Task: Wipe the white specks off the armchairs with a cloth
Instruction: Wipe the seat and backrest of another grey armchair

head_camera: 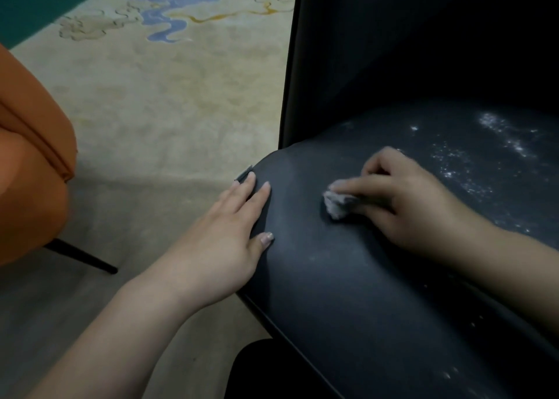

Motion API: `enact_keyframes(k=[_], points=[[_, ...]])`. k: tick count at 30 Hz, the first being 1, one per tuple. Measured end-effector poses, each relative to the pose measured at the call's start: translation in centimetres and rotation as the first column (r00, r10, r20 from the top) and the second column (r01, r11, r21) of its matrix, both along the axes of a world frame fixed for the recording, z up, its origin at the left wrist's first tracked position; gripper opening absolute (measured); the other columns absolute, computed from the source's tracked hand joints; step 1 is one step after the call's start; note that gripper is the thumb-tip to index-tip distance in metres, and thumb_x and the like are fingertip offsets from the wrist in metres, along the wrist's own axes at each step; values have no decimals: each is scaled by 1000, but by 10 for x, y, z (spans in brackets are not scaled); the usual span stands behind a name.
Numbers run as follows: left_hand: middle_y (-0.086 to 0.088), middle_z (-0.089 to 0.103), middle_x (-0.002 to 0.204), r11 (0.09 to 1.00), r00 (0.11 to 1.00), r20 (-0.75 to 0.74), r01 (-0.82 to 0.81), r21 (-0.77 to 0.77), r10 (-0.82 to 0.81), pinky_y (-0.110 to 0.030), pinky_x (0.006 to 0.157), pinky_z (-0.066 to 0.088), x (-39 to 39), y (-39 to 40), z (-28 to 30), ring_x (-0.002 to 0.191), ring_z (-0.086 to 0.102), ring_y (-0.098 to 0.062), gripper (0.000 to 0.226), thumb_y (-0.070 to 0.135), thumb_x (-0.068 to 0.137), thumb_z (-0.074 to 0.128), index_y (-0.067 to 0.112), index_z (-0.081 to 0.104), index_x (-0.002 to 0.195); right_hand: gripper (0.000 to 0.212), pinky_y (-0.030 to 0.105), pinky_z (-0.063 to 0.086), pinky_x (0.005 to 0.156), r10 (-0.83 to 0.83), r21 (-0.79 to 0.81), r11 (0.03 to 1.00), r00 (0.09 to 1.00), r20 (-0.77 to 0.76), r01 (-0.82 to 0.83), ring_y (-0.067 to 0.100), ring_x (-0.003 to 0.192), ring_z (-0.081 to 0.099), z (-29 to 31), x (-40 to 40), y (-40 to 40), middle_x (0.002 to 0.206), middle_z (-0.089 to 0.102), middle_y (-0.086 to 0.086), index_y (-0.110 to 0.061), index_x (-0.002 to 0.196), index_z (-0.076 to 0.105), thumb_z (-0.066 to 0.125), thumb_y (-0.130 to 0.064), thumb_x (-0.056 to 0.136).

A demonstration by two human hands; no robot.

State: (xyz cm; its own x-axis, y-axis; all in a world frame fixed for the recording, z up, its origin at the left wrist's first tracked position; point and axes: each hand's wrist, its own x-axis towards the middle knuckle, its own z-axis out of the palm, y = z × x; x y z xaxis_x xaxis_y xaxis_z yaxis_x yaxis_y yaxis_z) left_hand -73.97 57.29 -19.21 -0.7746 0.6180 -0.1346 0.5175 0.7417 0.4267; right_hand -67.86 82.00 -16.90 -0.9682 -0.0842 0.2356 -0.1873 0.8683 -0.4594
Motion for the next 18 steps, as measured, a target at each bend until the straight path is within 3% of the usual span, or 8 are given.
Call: enact_keyframes(k=[2, 5, 7, 9, 12, 13, 16, 18], points=[[17, -15, 158, 1000, 1000, -13, -7, 5, 7, -10, 106, -10, 1, 1, -1, 145, -13, -1, 68, 40, 98, 41, 36, 1, 153, 29, 24, 37, 80, -19, 1, 1000, 1000, 7, 19, 26, 88, 51, -4, -8, -23, 93, 46, 5, -21, 110, 72, 72, -11, 83], [18, -13, 158, 1000, 999, -32, -4, 23, 5, -5, 102, -13, 0, -1, -2, 144, -12, 0, 66, 38, 99, 41, 37, 3, 152, 27, 29, 42, 76, 212, 55, 976, 977, 14, -212, 25, 84, 50, -8, 17, -42, 93, 48, 6, -24, 111, 72, 66, -18, 85], [22, -14, 156, 999, 1000, -24, -7, 34, 8, -7, 104, -10, 1, -1, -3, 142, -13, 5, 65, 39, 99, 41, 38, 3, 152, 26, 27, 41, 72, 278, 64, 958, 960, 19, -279, 20, 80, 50, -5, 31, -24, 91, 51, 7, -25, 110, 72, 57, -26, 89], [22, -14, 157, 999, 999, -34, -17, 42, 19, -10, 106, -8, 1, -2, -5, 142, -12, 4, 65, 39, 99, 40, 38, 3, 152, 23, 26, 40, 72, 181, 50, 982, 983, 1, -181, 22, 78, 51, -2, 25, -2, 89, 50, 7, -24, 109, 73, 61, -30, 90], [20, -11, 158, 998, 999, -28, -37, 45, 39, -14, 109, -5, 1, 2, -7, 144, -12, 2, 66, 38, 98, 41, 37, 4, 152, 33, 27, 38, 79, -2, 40, 999, 1000, -13, 3, 27, 84, 51, -7, 13, 2, 93, 48, 7, -20, 112, 71, 73, -15, 80], [20, -11, 158, 998, 999, -28, -43, 52, 45, -15, 110, -4, 1, 4, -7, 143, -12, 3, 66, 38, 98, 41, 37, 4, 152, 37, 27, 39, 80, 7, 48, 999, 1000, -15, -6, 25, 87, 50, -9, 16, -2, 95, 46, 5, -20, 114, 70, 76, -18, 77], [20, -9, 158, 997, 998, -32, -43, 59, 44, -19, 113, 0, 0, 9, -7, 143, -12, 3, 66, 39, 98, 41, 36, 5, 153, 55, 22, 39, 81, 59, 39, 997, 997, 43, -60, 16, 91, 46, -10, 36, -5, 98, 42, -4, -27, 118, 67, 66, -59, 74], [19, -8, 159, 997, 998, -38, -53, 50, 55, -23, 115, 3, -1, 11, -6, 145, -10, 1, 66, 40, 98, 41, 36, 5, 153, 51, 11, 35, 80, 33, -1, 999, 999, 19, -33, 11, 87, 46, -9, 41, -2, 94, 44, -6, -32, 113, 69, 57, -66, 77]])
